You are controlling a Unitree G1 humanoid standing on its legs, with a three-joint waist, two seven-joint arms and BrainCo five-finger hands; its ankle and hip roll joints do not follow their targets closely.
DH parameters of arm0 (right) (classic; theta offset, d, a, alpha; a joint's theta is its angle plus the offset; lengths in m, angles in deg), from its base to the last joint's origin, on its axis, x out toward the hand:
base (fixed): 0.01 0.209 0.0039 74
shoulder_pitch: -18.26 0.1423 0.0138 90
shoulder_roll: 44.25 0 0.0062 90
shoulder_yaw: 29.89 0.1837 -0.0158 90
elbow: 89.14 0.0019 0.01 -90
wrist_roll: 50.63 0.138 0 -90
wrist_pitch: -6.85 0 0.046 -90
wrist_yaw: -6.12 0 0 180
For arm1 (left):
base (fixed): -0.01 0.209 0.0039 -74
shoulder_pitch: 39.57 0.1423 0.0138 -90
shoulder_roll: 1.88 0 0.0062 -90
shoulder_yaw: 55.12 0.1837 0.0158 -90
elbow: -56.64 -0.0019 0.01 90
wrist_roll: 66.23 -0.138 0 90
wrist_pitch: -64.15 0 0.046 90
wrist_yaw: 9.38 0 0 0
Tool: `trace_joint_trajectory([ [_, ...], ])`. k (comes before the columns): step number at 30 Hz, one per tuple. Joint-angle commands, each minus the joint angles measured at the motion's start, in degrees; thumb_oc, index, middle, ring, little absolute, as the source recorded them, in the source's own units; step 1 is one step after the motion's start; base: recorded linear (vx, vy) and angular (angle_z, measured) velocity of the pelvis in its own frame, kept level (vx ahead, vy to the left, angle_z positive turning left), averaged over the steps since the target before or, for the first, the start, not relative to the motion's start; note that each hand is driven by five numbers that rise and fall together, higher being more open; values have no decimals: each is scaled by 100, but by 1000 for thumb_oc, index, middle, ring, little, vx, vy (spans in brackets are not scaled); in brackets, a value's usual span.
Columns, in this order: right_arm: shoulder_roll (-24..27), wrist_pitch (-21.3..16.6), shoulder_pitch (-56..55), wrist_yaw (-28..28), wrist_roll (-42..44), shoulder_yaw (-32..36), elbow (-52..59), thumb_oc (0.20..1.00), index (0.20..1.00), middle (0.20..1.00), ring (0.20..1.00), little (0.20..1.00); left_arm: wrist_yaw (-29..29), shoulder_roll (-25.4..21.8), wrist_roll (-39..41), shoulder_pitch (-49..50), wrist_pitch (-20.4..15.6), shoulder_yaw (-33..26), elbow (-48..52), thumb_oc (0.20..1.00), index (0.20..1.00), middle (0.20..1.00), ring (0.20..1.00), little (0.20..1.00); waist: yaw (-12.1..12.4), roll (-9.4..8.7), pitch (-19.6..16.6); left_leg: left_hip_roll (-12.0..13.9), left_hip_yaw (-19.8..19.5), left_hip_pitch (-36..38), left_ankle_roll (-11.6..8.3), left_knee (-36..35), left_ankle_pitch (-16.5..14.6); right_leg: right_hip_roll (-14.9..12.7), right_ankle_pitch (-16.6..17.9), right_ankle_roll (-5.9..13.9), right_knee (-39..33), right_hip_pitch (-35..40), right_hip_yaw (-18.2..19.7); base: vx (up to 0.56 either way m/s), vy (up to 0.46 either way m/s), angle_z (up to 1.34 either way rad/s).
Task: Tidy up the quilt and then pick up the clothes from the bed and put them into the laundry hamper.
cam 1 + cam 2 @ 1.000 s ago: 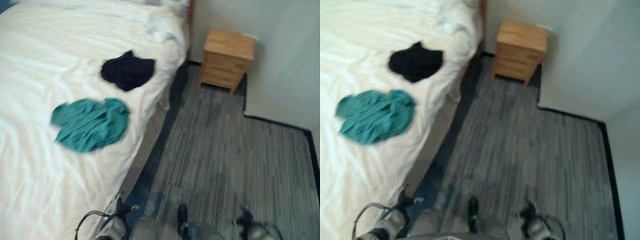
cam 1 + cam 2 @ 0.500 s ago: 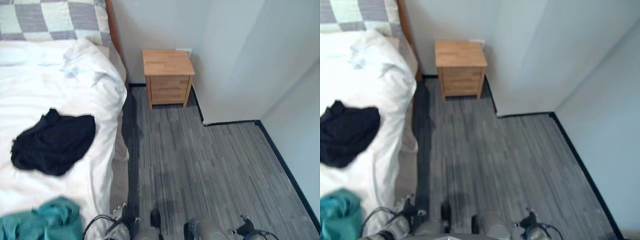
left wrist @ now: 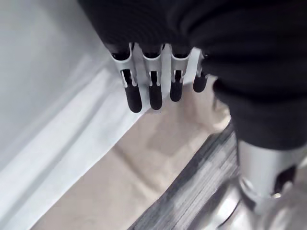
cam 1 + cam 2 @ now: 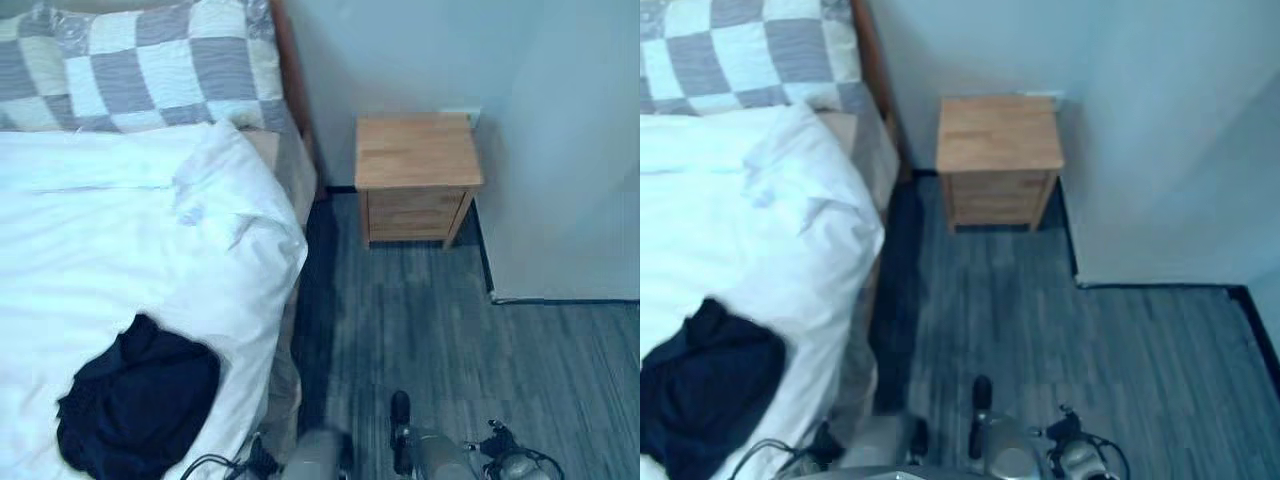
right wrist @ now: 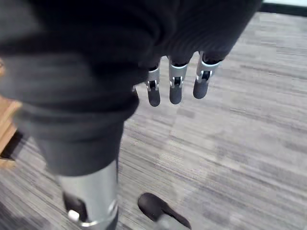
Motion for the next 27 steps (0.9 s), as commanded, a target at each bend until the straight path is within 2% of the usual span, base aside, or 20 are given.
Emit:
trace_joint_trajectory([
  [1,334,-82,-108,50,-296,-339,341,1000,1000,1000,1000,1000,269,-144,173,-483,-65,44,212,1000,1000,1000,1000,1000,14,-52,41,188,-44,624,-51,-2749,201,-300,-765,1093,-414,656,-107,525,212,-125],
  [2,338,-97,-105,51,-304,-334,326,1000,1000,1000,1000,1000,285,-113,192,-487,-76,27,219,1000,1000,1000,1000,1000,43,-17,-63,230,93,675,-38,-3551,245,-304,-833,1130,-459,744,-134,558,199,-64],
  [3,329,-144,-115,59,-305,-324,320,1000,1000,1000,1000,1000,296,-40,175,-465,-88,17,214,1000,1000,1000,1000,1000,17,25,-125,303,726,775,-76,-4318,452,-292,-1062,1174,-494,980,-267,432,132,-47],
  [4,331,-123,-160,57,-332,-303,313,1000,1000,1000,1000,1000,274,-28,138,-458,-63,18,225,1000,1000,1000,1000,1000,5,45,-178,376,1206,792,-47,-4567,525,-250,-1156,1124,-440,1056,-352,288,72,-10],
  [5,331,-123,-163,57,-332,-303,314,1000,1000,1000,1000,1000,273,-28,138,-455,-61,19,228,1000,1000,1000,1000,1000,22,39,-180,370,1225,810,-46,-4591,535,-258,-1161,1126,-433,1052,-336,306,85,11],
  [6,330,-118,-233,66,-413,-300,240,1000,1000,1000,1000,1000,223,0,109,-407,-28,2,189,1000,1000,1000,1000,1000,-45,56,-273,395,1963,1077,12,-4857,421,-227,-1407,1183,-210,1147,-598,348,96,32],
  [7,306,-86,-289,29,-467,-287,255,1000,1000,1000,1000,1000,190,24,71,-375,-2,-15,220,1000,1000,1000,1000,1000,-40,32,-317,357,2191,1195,118,-4926,388,-203,-1487,1176,26,1180,-707,479,129,38],
  [8,281,-63,-324,-16,-549,-349,235,1000,1000,1000,1000,1000,182,27,91,-309,31,-47,210,1000,1000,1000,1000,1000,40,-25,-380,214,2114,1249,257,-4957,303,-185,-1570,1221,515,1142,-867,392,106,74],
  [9,245,-79,-337,-17,-598,-324,174,1000,1000,1000,1000,1000,166,44,91,-286,29,-41,177,1000,1000,1000,1000,1000,84,-104,-419,53,1913,1283,367,-4971,190,-249,-1556,1430,1262,997,-1028,310,64,121],
  [11,181,-13,-360,-62,-693,-271,142,1000,1000,1000,1000,1000,182,42,96,-294,60,-87,142,1000,1000,1000,1000,1000,57,-132,-302,37,1732,1448,574,-5002,122,-422,-854,1931,2773,365,-1108,313,24,246],
  [12,159,-43,-288,-54,-575,-174,254,1000,1000,1000,1000,1000,233,14,246,-327,78,-143,142,1000,1000,1000,1000,1000,-39,11,-158,142,1382,1749,586,-5284,171,-367,-620,1989,4043,-512,-813,477,-87,262],
  [13,163,-55,-303,-11,-479,-101,315,1000,1000,1000,1000,1000,272,-24,332,-303,47,-174,132,1000,1000,1000,1000,1000,-75,18,-94,113,882,1914,553,-5391,204,-404,-795,1818,3736,-725,-589,453,-160,201],
  [14,198,-61,-301,6,-456,-94,362,1000,1000,1000,1000,1000,268,-40,351,-286,22,-163,160,1000,1000,1000,1000,1000,-102,8,-102,106,662,1982,521,-5434,198,-378,-950,1677,3394,-770,-413,417,-239,247],
  [16,281,-76,-288,60,-392,-56,460,1000,1000,1000,1000,1000,291,-87,330,-280,-35,-130,117,1000,1000,1000,1000,1000,-163,-55,-124,35,155,2026,430,-5421,143,-285,-1139,1575,2238,-662,285,274,-231,266],
  [17,328,-93,-299,85,-322,-41,494,1000,1000,1000,1000,1000,301,-111,326,-316,-61,-103,85,1000,1000,1000,1000,1000,-208,-114,-135,-22,-138,2017,397,-5391,100,-234,-1066,1578,1464,-506,834,221,-280,145],
  [19,468,-106,-387,135,-235,3,625,1000,1000,1000,1000,1000,295,-192,262,-411,-50,-34,44,1000,1000,1000,1000,1000,-357,-246,-136,-154,-890,1939,343,-5258,11,16,-915,1728,876,-463,2245,197,-290,161],
  [20,510,-137,-492,128,-203,52,696,1000,1000,1000,1000,1000,256,-250,272,-427,-86,-33,7,1000,1000,1000,1000,1000,-283,-302,-178,-243,-1138,1909,338,-5226,-45,-33,-975,1638,689,-317,2515,172,-274,264],
  [24,782,-157,-231,275,-426,8,1346,1000,1000,1000,1000,1000,367,-349,541,-220,-81,-295,-22,1000,1000,1000,1000,1000,-131,-379,-201,-239,-1596,1695,244,-5240,78,-192,-723,1565,370,-233,1985,102,-340,226],
  [25,1043,-193,-172,370,-616,138,2073,1000,1000,1000,1000,1000,417,-345,795,-20,-167,-509,43,1000,1000,1000,1000,1000,-80,-342,-214,-176,-1720,1615,126,-5293,131,-279,-705,1513,59,-71,1677,38,-265,82],
  [27,1399,-274,-67,572,-657,442,2863,1000,1000,1000,1000,1000,457,-301,755,55,-161,-460,85,1000,1000,1000,1000,1000,-117,-278,-110,-54,-1588,1293,-24,-5180,251,-412,-682,1449,-75,-3,1332,-28,-217,62],
])
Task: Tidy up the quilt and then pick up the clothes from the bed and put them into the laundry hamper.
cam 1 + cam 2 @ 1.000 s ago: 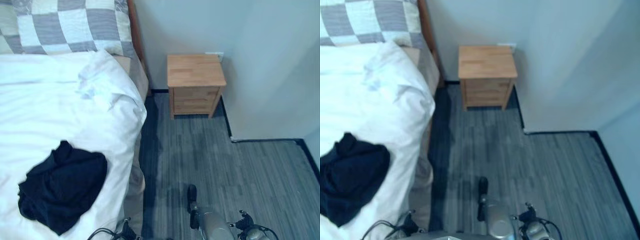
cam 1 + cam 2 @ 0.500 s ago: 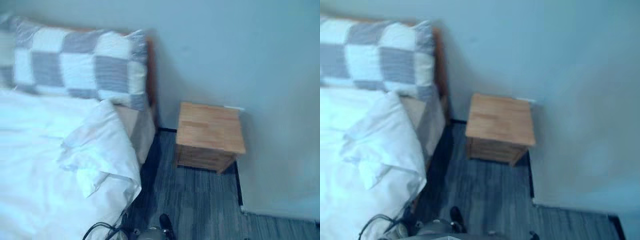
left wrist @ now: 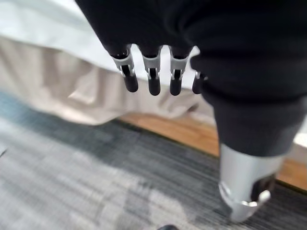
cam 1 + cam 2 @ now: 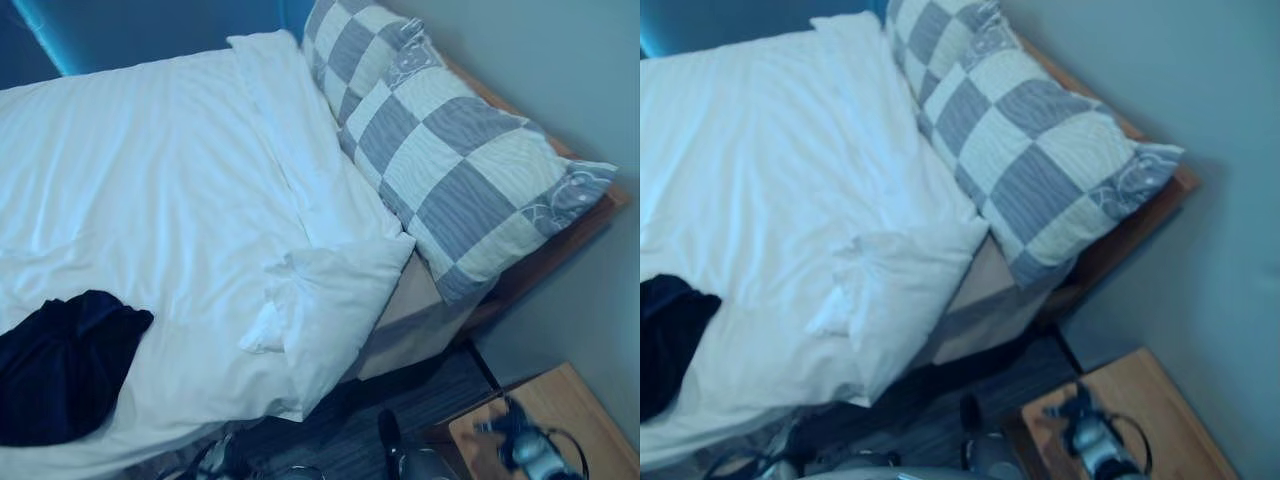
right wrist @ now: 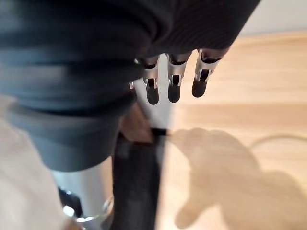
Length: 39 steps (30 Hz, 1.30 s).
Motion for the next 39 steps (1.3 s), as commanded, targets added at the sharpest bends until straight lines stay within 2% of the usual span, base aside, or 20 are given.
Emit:
trace_joint_trajectory([
  [1,576,-233,145,422,-218,263,1149,1000,1000,1000,1000,1000,203,-53,175,-348,-102,61,6,1000,1000,1000,1000,1000,-97,-65,416,-244,150,-929,-151,-532,701,-563,-1113,548,-403,852,-319,-153,-52,91],
  [2,841,-258,89,518,-285,507,1895,1000,1000,1000,1000,1000,161,-18,-18,-385,-52,151,1,1000,1000,1000,1000,1000,-315,-40,514,231,1601,-969,-196,-394,657,-875,-1143,595,-467,886,-906,-182,-23,145],
  [3,997,-268,171,562,-437,542,2191,1000,1000,1000,1000,1000,138,-34,-117,-368,-1,142,-55,1000,1000,1000,1000,1000,-356,-42,524,469,2192,-908,-238,-250,615,-978,-1080,600,-506,873,-1125,-246,-46,218],
  [4,1260,-286,276,614,-728,676,2766,1000,1000,1000,1000,1000,96,-44,-181,-263,65,-30,-156,1000,1000,1000,1000,1000,-412,1,434,740,2741,-610,-360,-154,510,-1094,-1059,580,-535,881,-1531,-146,-45,168],
  [5,1263,-280,272,609,-731,681,2779,1000,1000,1000,1000,1000,96,-41,-182,-265,65,-32,-156,1000,1000,1000,1000,1000,-416,6,428,746,2737,-622,-364,-164,533,-1087,-1043,573,-540,868,-1534,-75,-22,136],
  [7,1440,-282,318,611,-922,837,3188,1000,1000,1000,1000,1000,25,-15,-270,-137,75,-25,-135,1000,1000,1000,1000,1000,-441,136,277,785,2747,-406,-435,-313,597,-1098,-1065,604,-493,877,-1758,29,41,76],
  [8,1518,-307,397,599,-995,892,3473,1000,1000,1000,1000,1000,-9,19,-312,-113,70,4,-114,1000,1000,1000,1000,1000,-465,197,219,787,2745,-431,-471,-420,725,-1118,-1075,607,-455,874,-1852,56,88,65],
  [10,1599,-439,669,467,-1074,863,4125,1000,1000,1000,1000,1000,-126,19,-470,-20,46,126,-56,1000,1000,1000,1000,1000,-486,356,83,719,2737,-270,-441,-848,769,-1155,-1110,667,-403,925,-1963,66,154,79],
  [13,1583,-465,777,419,-1075,785,4250,1000,1000,1000,1000,1000,-141,10,-481,-14,40,145,-37,1000,1000,1000,1000,1000,-468,369,71,701,2720,-266,-430,-897,807,-1181,-1083,669,-402,921,-1972,28,106,27],
  [15,1463,-568,1276,263,-1038,281,4435,1000,1000,1000,1000,1000,-151,-28,-476,-38,5,278,87,1000,1000,1000,1000,1000,-369,375,99,622,2696,-232,-385,-958,782,-1268,-1055,701,-403,951,-1995,-13,164,2],
  [16,1333,-617,1753,187,-987,-149,4367,1000,1000,1000,1000,1000,-137,-66,-500,-146,-19,454,165,1000,1000,1000,1000,1000,-288,352,178,559,2658,-279,-351,-976,782,-1333,-990,741,-400,896,-1996,-49,123,5],
  [20,1190,-589,2479,143,-1065,-761,4017,1000,1000,1000,1000,1000,-108,-129,-518,-442,-92,787,381,1000,1000,1000,1000,1000,-160,310,371,460,2569,-479,-290,-976,795,-1460,-937,811,-321,714,-2086,-117,112,12],
  [24,998,-462,3403,191,-1375,-1468,3459,1000,1000,1000,1000,1000,-7,-208,-432,-804,-148,1096,561,1000,1000,1000,1000,1000,-46,325,781,332,2495,-693,-211,-962,809,-1592,-839,935,354,121,-2029,-179,154,20],
  [26,1027,-335,3906,252,-1564,-1724,3030,1000,1000,1000,1000,1000,53,-314,-412,-998,-158,1157,512,1000,1000,1000,1000,1000,-1,356,964,334,2528,-799,-193,-971,844,-1509,-871,958,730,-203,-1940,-190,141,12],
  [28,1017,-250,4198,306,-1612,-1844,2710,1000,1000,1000,1000,1000,76,-367,-465,-1107,-126,1231,435,1000,1000,1000,1000,1000,18,378,1070,320,2528,-913,-166,-970,886,-1229,-1008,880,1045,-393,-1811,-103,75,-4],
  [29,1047,-231,4128,382,-1631,-1848,2633,1000,1000,1000,1000,1000,74,-408,-515,-1128,-81,1198,379,1000,1000,1000,1000,1000,43,334,1045,263,2536,-945,-143,-973,861,-1067,-1176,769,907,-276,-1775,-15,23,-5],
  [32,839,-163,4138,341,-1626,-1834,2447,1000,1000,1000,1000,1000,86,-409,-550,-1041,-35,1077,188,1000,1000,1000,1000,1000,130,214,987,162,2504,-986,-172,-994,848,-1121,-1120,683,405,-32,-2105,31,-19,-4],
  [34,807,-184,4040,314,-1577,-1797,2395,1000,1000,1000,1000,1000,113,-392,-511,-960,13,933,54,1000,1000,1000,1000,1000,83,230,918,210,2557,-994,-189,-1030,850,-1088,-954,743,38,40,-2104,-3,-13,-3],
  [39,736,-270,3647,184,-1499,-1686,2782,1000,1000,1000,1000,1000,40,-280,-685,-714,48,823,-83,1000,1000,1000,1000,1000,-1,208,751,245,2709,-883,-210,-1031,843,-1121,-741,740,-401,246,-1999,31,18,-16],
])
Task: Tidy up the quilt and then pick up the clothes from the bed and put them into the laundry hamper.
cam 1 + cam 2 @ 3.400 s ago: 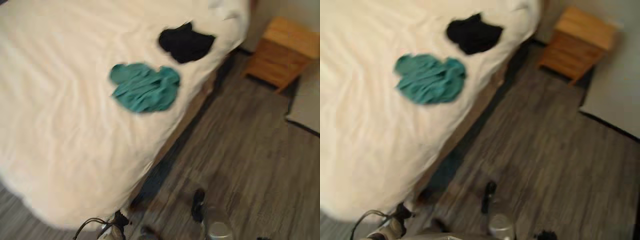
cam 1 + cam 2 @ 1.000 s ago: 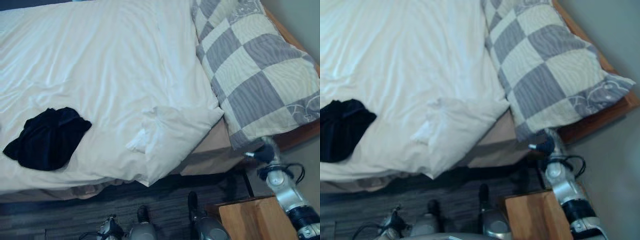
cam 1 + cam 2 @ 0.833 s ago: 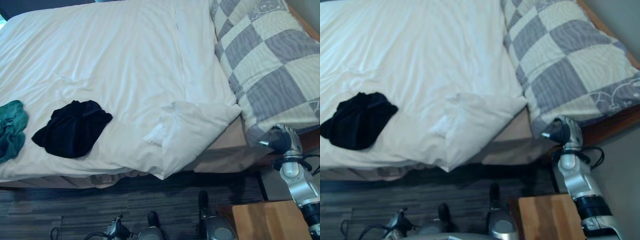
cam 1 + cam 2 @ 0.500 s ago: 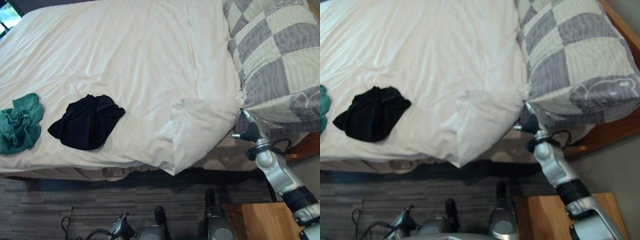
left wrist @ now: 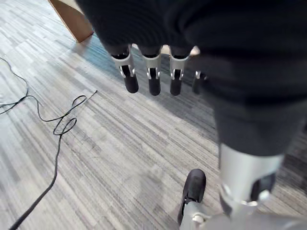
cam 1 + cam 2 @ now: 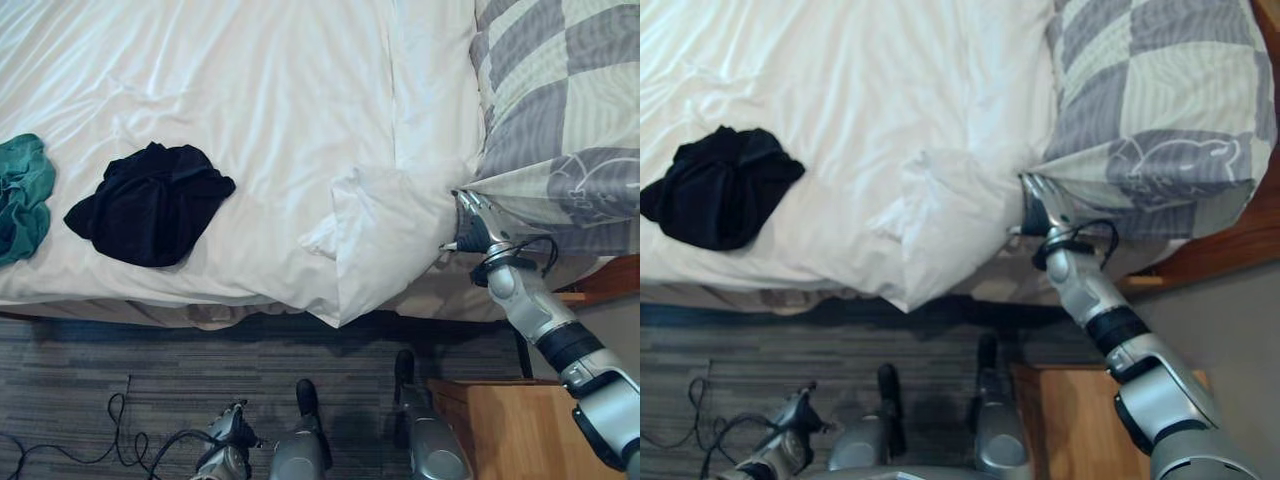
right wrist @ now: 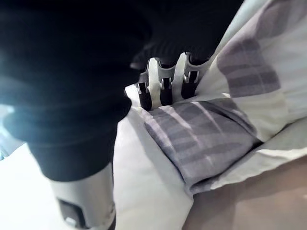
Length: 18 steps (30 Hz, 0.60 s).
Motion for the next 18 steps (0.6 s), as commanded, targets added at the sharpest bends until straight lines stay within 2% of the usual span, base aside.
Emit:
trace_joint_trajectory([
  [1,-291,-461,537,-157,-144,-140,590,1000,1000,1000,1000,1000,50,-89,-227,-149,78,196,-119,1000,1000,1000,1000,1000,405,-43,-57,-274,42,-41,116,7,-611,-290,-1286,380,479,435,210,28,-3,-32],
  [7,-41,-510,289,-168,-106,125,1184,1000,1000,1000,1000,1000,37,52,-201,-133,67,171,-12,1000,1000,1000,1000,1000,305,-70,-193,-255,51,67,93,7,-644,-312,-1246,385,328,622,188,12,-6,-6],
  [12,335,-509,-678,-157,-105,862,2052,1000,1000,1000,1000,1000,-4,157,-151,-116,71,37,98,1000,1000,1000,1000,1000,151,-128,-337,-235,54,243,92,7,-709,-322,-1287,391,350,782,193,19,4,13],
  [15,660,-580,-1805,-215,-200,1617,2690,1000,1000,1000,1000,1000,-120,205,-331,-30,121,-124,52,1000,1000,1000,1000,1000,-42,-186,-477,-212,129,429,101,7,-791,-319,-1327,404,397,886,250,40,28,-1],
  [18,770,-688,-2416,-309,-153,1985,3033,1000,1000,1000,1000,1000,-184,213,-446,48,127,-192,-2,1000,1000,1000,1000,1000,-104,-223,-543,-192,204,528,112,7,-840,-315,-1342,422,437,904,306,19,24,-19],
])
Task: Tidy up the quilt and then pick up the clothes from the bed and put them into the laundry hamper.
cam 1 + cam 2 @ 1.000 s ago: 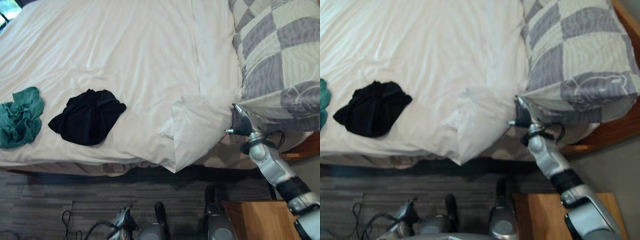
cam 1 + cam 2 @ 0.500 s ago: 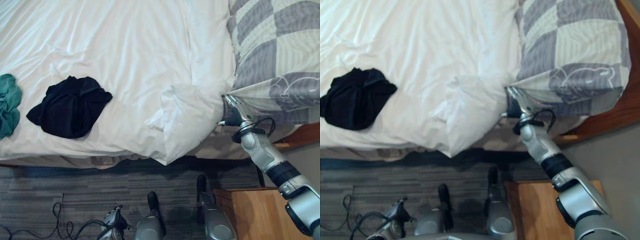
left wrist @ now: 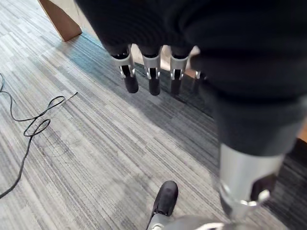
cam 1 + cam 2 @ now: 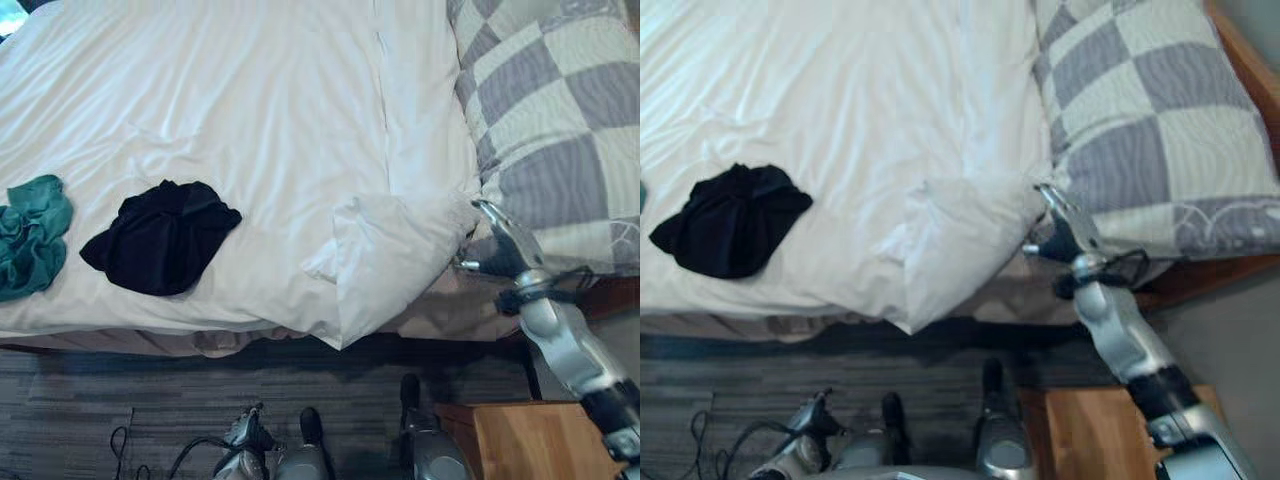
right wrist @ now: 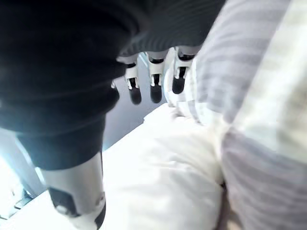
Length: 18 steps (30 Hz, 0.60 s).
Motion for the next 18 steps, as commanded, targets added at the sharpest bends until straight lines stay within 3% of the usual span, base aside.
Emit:
trace_joint_trajectory([
  [1,207,-313,16,0,-171,371,542,1000,1000,1000,1000,1000,-84,-181,-317,-138,52,73,-377,1000,1000,1000,1000,1000,-45,-275,-239,-133,71,-63,140,7,-649,-333,-1398,510,420,381,162,8,21,-18],
  [7,267,-452,328,-96,-93,112,858,1000,1000,1000,1000,1000,-126,-211,-367,-105,56,103,-384,1000,1000,1000,1000,1000,-18,-310,-210,-131,139,2,166,7,-672,-331,-1414,518,491,337,249,-1,15,-20],
  [13,155,-401,1945,-177,26,-933,458,1000,1000,1000,1000,1000,14,-235,-52,-235,35,211,-267,1000,1000,1000,1000,1000,221,-320,-52,-153,42,-173,156,7,-580,-380,-1364,508,458,221,151,-38,-16,3],
  [15,-41,-284,2681,-219,5,-1439,-79,1000,1000,1000,1000,1000,108,-248,146,-317,2,352,-207,1000,1000,1000,1000,1000,404,-288,92,-170,-63,-379,140,7,-487,-416,-1309,505,445,83,78,-86,-34,33],
  [18,-202,-206,3134,-188,-86,-1793,-600,1000,1000,1000,1000,1000,169,-262,249,-372,-23,428,-196,1000,1000,1000,1000,1000,491,-240,203,-187,-139,-575,122,7,-406,-432,-1274,502,441,-43,9,-75,-34,45],
])
